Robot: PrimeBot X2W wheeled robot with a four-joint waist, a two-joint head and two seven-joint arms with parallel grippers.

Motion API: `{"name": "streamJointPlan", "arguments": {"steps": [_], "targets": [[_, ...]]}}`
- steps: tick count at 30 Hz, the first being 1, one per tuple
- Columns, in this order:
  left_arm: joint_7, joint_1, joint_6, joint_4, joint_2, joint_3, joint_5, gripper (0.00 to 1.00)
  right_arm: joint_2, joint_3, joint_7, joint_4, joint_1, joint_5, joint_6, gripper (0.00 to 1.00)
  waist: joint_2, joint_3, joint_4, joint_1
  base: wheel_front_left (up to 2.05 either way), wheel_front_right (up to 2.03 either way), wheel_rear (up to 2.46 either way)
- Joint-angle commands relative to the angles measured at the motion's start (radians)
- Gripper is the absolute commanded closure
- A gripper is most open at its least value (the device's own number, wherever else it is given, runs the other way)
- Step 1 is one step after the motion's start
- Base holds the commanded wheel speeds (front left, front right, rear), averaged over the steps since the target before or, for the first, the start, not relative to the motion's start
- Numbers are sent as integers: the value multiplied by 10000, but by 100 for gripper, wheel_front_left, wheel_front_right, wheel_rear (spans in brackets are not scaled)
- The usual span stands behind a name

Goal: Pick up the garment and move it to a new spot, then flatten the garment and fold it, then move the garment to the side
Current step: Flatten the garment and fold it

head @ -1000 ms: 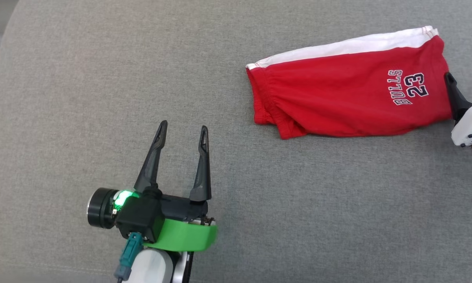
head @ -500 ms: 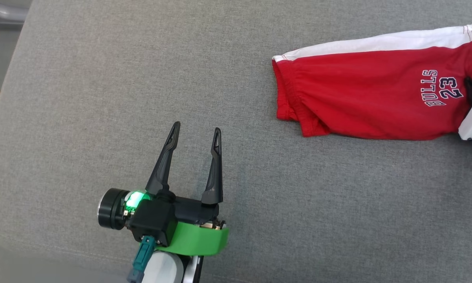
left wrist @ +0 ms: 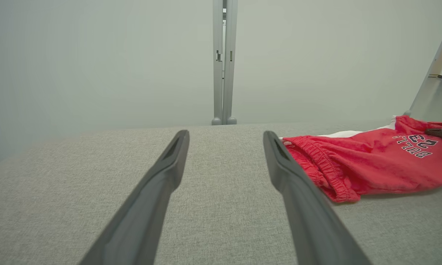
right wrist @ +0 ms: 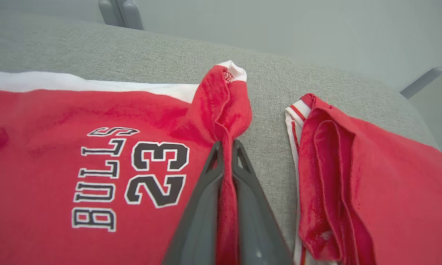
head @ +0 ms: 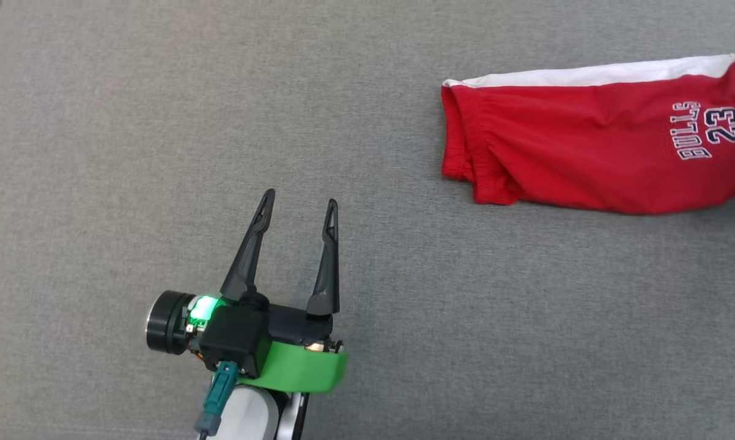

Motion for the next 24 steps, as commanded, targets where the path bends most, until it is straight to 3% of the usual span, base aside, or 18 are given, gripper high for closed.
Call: {"name": "streamJointPlan", "arguments": {"steps": [1, 14, 24], "targets": [[-30, 23, -31, 23, 18, 102, -67, 0, -31, 110, -99, -103, -244, -160, -24, 100, 0, -175, -260, 0, 0, 0, 0], [-30, 315, -91, 104, 21, 205, -229, 0, 1061, 616, 254, -969, -1026, -1597, -23, 100, 0, -806, -337, 0, 0, 0, 0], [-28, 402, -13, 19, 21, 61, -416, 0, 2405, -48, 823, -2127, -508, -2996, -23, 100, 0, -932, 162, 0, 0, 0, 0]]}}
